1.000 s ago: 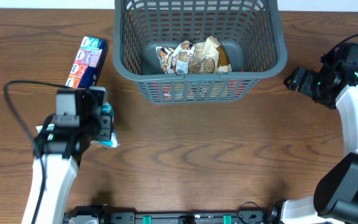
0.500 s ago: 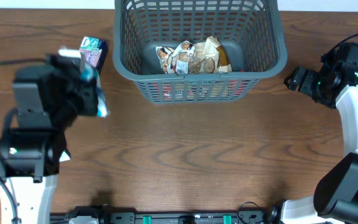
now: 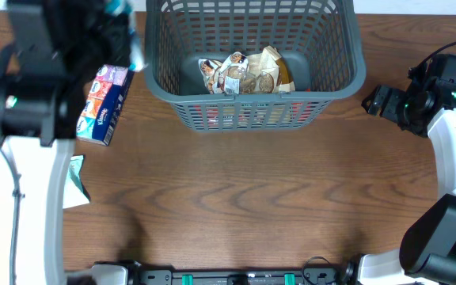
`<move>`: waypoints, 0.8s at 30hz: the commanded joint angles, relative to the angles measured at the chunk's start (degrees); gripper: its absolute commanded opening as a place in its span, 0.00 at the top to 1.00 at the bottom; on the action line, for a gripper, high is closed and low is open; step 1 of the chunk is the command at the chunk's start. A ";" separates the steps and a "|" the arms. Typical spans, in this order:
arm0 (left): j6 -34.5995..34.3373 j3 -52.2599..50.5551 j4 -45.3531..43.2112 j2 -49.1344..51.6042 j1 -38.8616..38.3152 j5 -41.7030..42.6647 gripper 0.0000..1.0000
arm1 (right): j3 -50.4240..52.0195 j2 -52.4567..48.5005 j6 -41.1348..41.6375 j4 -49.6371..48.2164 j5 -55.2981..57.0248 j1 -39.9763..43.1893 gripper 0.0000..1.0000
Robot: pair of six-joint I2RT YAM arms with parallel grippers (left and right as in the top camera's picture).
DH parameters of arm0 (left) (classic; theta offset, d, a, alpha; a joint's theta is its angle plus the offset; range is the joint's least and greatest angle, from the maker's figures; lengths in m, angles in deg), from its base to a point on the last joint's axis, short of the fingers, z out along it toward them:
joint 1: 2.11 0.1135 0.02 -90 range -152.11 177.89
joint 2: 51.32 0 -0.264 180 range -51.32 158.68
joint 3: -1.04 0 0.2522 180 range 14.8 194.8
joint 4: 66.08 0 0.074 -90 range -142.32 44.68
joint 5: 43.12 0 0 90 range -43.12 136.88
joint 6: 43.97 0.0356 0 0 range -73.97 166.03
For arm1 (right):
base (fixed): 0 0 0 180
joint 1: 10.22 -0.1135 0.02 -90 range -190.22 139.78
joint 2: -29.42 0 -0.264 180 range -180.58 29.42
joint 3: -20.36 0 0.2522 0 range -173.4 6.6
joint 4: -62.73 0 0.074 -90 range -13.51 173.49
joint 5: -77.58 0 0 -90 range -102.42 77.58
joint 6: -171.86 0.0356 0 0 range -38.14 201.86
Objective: Pack container
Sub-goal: 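Lift the blue tissue packet with the left gripper and drop it into the basket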
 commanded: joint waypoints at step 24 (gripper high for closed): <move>36.61 14.71 7.63 26.29 -22.27 0.15 0.94 | 0.20 0.00 -2.78 -0.09 -0.26 -0.24 0.01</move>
